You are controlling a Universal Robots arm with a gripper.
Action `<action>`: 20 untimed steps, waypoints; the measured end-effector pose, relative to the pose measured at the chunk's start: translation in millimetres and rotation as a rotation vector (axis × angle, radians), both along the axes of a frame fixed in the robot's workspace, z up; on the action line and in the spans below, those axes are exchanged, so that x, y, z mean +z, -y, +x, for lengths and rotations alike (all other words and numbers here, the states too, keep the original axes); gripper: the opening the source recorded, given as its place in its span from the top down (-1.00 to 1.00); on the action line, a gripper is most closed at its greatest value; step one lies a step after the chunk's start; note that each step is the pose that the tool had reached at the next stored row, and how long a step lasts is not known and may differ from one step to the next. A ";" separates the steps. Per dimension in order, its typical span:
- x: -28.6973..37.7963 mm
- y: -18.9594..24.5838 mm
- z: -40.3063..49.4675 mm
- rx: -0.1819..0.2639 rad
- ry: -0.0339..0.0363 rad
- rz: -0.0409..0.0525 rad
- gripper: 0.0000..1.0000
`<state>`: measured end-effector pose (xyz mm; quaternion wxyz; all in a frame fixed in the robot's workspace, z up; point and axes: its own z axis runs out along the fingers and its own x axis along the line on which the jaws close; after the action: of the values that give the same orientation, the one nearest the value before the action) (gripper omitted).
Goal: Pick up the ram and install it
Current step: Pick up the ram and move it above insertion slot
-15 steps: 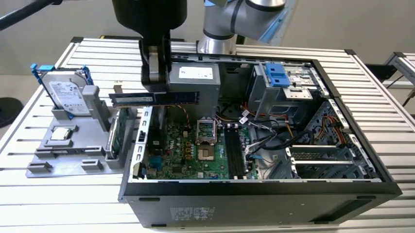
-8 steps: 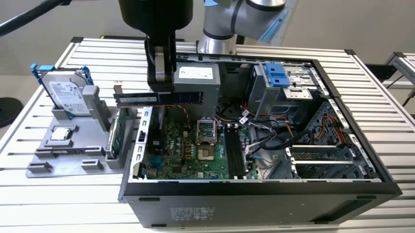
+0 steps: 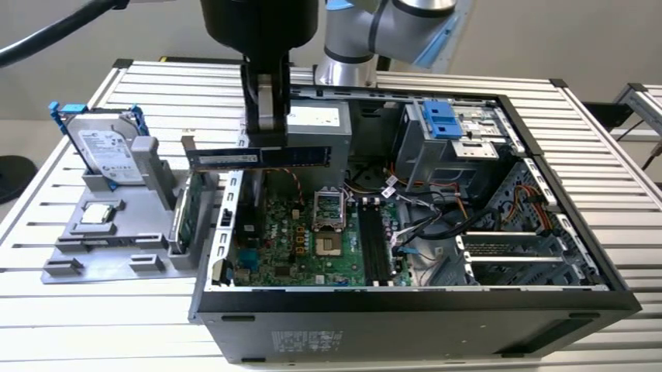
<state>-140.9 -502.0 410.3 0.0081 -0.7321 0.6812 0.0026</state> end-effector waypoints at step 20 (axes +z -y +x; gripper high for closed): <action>0.0 0.0 17.8 0.000 0.0000 -0.0001 1.00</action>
<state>-123.0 -502.0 410.3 0.0080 -0.7321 0.6811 0.0026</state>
